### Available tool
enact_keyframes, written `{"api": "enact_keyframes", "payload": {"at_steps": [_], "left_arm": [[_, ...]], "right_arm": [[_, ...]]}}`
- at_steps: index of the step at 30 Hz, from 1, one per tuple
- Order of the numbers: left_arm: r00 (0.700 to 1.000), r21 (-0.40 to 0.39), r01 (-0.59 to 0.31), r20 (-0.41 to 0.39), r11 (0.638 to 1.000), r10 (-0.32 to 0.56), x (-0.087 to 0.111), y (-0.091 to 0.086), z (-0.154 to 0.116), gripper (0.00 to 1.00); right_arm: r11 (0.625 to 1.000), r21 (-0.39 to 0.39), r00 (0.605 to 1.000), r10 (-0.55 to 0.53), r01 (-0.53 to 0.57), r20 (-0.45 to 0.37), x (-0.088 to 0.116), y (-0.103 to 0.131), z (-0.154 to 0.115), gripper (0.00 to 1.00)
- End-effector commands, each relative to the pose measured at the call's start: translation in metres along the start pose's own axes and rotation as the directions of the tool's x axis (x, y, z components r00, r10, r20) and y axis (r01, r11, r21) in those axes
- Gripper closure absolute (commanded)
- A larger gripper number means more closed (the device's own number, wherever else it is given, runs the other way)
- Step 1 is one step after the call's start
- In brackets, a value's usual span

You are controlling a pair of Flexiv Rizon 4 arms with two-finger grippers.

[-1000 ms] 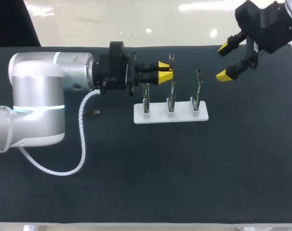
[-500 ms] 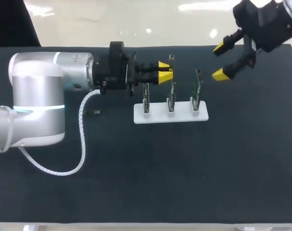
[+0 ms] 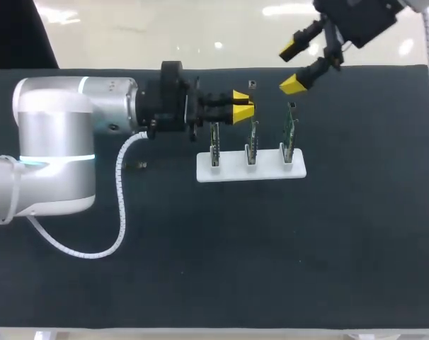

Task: Pick up the optical module with the left hand, and insert it into the network port with the right hand.

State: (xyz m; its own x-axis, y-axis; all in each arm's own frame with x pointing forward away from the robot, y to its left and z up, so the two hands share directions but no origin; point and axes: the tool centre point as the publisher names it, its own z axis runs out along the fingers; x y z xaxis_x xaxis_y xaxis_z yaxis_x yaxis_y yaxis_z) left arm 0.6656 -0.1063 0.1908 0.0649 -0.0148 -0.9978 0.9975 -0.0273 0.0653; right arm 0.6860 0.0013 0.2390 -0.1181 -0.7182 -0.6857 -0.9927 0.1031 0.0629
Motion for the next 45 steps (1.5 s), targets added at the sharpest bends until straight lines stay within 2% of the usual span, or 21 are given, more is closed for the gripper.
{"api": "enact_keyframes", "payload": {"at_steps": [1, 13, 24, 29, 45], "left_arm": [[1.000, 0.000, -0.001, 0.001, 1.000, 0.001, 0.001, 0.001, 0.000, 1.00], [1.000, 0.000, -0.001, 0.001, 1.000, 0.001, 0.001, 0.001, 0.000, 1.00], [1.000, 0.000, -0.001, 0.001, 1.000, 0.001, 0.001, 0.001, 0.000, 1.00], [1.000, 0.000, -0.001, 0.001, 1.000, 0.001, 0.001, 0.001, 0.000, 1.00], [1.000, 0.000, -0.001, 0.001, 1.000, 0.001, 0.001, 0.001, 0.000, 1.00]], "right_arm": [[1.000, -0.018, 1.000, 0.017, -0.018, -0.012, -0.014, 0.000, 0.013, 0.00], [0.996, 0.047, 0.997, 0.072, -0.071, -0.027, -0.038, 0.018, 0.031, 0.00], [0.994, 0.108, 0.999, 0.039, -0.036, -0.021, -0.031, 0.035, 0.040, 0.00], [0.993, 0.118, 1.000, -0.011, 0.012, -0.014, -0.028, 0.033, 0.042, 0.00], [0.993, 0.117, 1.000, -0.010, 0.011, -0.011, -0.028, 0.033, 0.041, 0.00]]}}
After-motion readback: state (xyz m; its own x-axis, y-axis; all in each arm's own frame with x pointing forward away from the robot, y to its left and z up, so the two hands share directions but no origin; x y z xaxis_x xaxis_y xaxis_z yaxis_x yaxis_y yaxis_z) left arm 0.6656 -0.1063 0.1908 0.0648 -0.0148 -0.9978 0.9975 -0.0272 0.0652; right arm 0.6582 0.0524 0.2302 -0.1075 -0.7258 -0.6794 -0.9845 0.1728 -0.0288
